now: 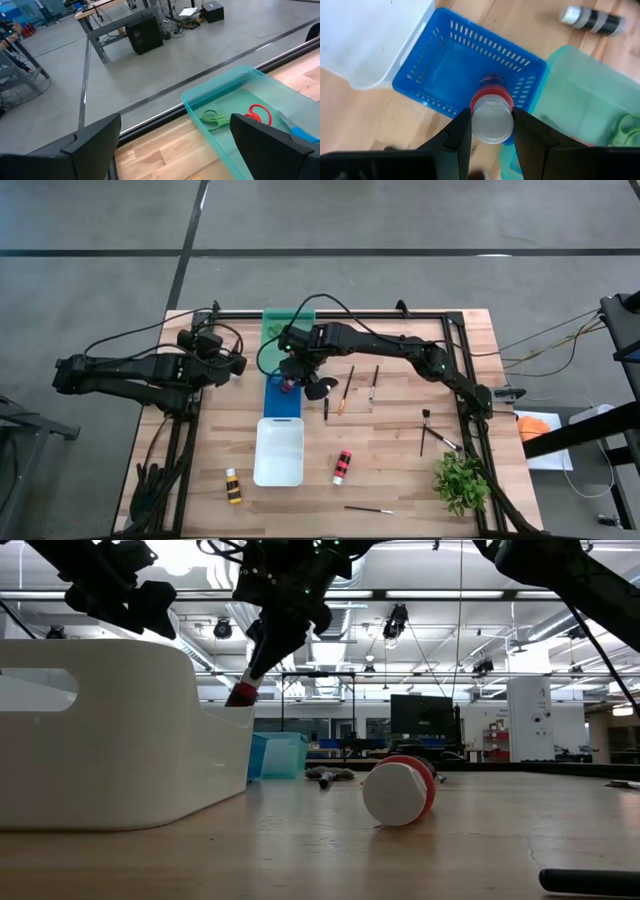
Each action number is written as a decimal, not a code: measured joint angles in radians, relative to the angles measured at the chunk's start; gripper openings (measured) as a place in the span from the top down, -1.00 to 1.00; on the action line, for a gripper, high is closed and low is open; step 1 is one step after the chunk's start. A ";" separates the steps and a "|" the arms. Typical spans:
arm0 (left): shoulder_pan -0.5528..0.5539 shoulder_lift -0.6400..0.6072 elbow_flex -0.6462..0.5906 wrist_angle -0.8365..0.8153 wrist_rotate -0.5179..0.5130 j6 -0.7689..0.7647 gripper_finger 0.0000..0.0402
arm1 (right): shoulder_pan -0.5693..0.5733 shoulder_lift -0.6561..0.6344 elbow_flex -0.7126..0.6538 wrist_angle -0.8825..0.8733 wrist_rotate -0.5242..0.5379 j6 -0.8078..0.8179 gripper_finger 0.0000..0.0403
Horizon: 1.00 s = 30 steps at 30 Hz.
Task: Pick & Place Paint Supplies
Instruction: Put the red paint bottle into the blue bin
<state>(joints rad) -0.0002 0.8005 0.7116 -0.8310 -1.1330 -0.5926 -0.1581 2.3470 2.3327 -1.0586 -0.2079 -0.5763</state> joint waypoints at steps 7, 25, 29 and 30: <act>0.000 0.000 0.000 0.000 0.007 -0.003 -0.90 | -0.007 -0.001 -0.022 0.002 -0.001 -0.013 0.47; 0.000 0.000 0.000 0.004 0.010 -0.003 -0.90 | -0.006 -0.001 -0.063 0.022 -0.001 -0.035 0.47; 0.000 0.000 0.000 0.004 0.010 -0.005 -0.90 | -0.006 -0.001 -0.063 0.027 -0.001 -0.036 0.47; 0.000 0.000 0.000 0.004 0.011 -0.007 -0.90 | -0.006 0.000 -0.065 0.028 -0.001 -0.038 0.47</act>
<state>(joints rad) -0.0002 0.8005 0.7116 -0.8268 -1.1221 -0.5999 -0.1646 2.3471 2.2679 -1.0305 -0.2092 -0.6142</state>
